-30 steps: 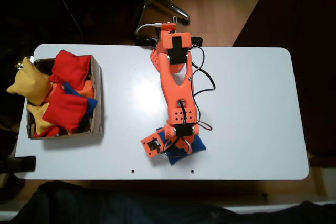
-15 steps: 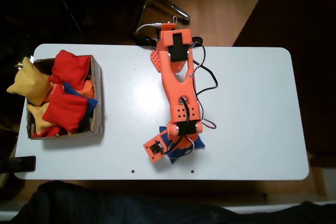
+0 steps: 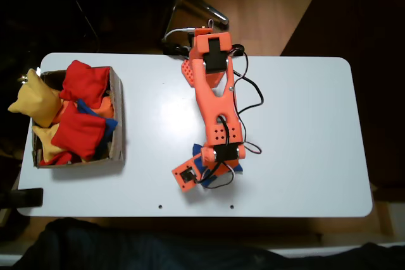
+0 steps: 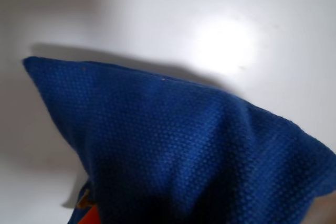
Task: Grasp a bag and put it in the box.
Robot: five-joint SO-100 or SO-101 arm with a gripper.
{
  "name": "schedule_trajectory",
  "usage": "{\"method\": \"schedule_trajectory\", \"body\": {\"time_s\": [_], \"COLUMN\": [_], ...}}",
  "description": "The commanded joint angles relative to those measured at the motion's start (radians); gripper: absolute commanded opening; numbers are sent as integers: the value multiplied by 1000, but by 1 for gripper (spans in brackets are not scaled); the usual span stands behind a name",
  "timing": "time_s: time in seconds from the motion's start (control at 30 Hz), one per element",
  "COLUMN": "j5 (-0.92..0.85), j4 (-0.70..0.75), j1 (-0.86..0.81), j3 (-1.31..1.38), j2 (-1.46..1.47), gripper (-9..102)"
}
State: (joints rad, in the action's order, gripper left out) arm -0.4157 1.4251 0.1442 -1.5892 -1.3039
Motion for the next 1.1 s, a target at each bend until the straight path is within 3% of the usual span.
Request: {"method": "schedule_trajectory", "body": {"time_s": [0.0, 0.57, 1.07], "j5": [15, 143, 273], "j4": [34, 107, 252], "j1": [11, 58, -28], "j3": [15, 60, 278], "j2": [-58, -347, -443], "gripper": [11, 7, 6]}}
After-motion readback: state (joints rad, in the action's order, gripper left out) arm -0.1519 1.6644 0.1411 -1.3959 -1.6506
